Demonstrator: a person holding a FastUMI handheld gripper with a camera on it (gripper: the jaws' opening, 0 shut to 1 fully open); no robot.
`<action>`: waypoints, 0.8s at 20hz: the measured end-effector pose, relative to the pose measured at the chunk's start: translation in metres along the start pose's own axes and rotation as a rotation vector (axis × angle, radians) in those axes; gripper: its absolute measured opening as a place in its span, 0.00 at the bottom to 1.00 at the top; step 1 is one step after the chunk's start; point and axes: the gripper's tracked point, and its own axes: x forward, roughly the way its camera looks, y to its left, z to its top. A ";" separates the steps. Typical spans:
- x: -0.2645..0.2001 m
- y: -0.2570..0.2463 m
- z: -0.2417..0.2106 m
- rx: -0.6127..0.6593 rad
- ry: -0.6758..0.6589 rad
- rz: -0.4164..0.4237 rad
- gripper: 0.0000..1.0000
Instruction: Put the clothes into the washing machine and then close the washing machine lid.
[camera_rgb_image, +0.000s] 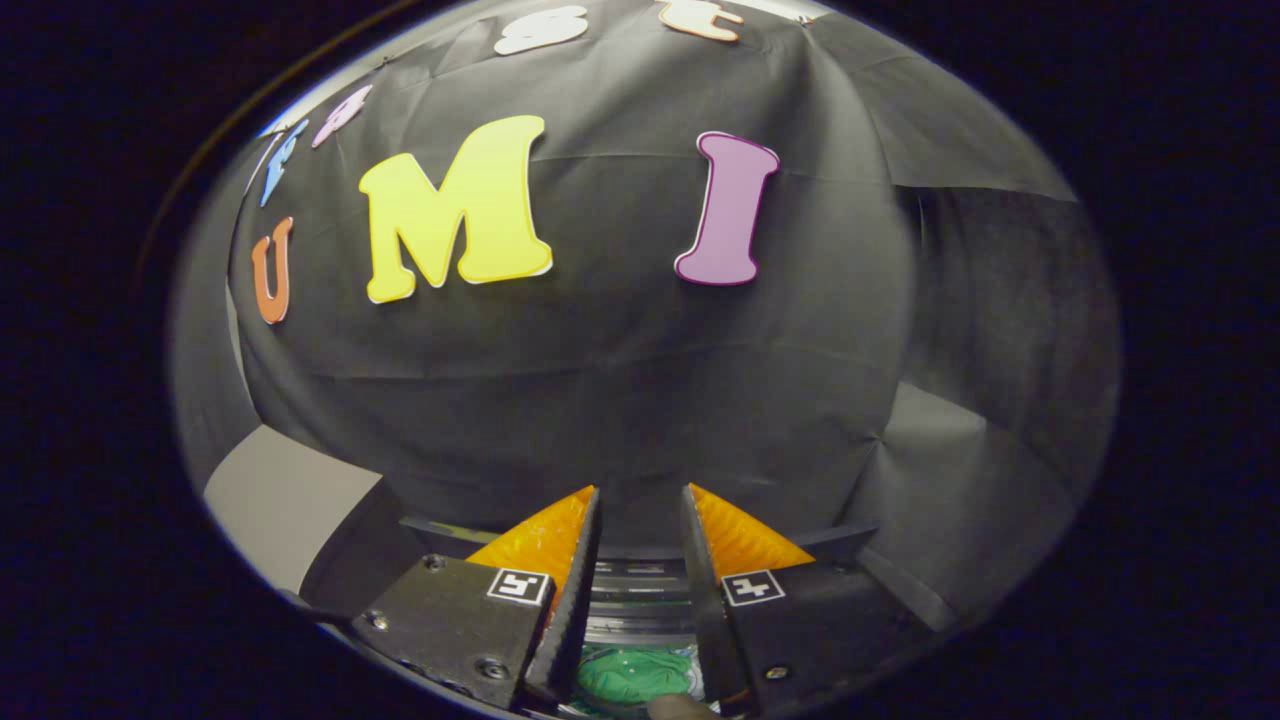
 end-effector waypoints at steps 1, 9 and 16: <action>0.004 0.001 -0.001 0.001 0.003 0.000 0.49; 0.048 0.002 -0.019 -0.022 0.038 -0.025 0.49; 0.060 -0.003 -0.031 -0.029 -0.034 -0.024 0.68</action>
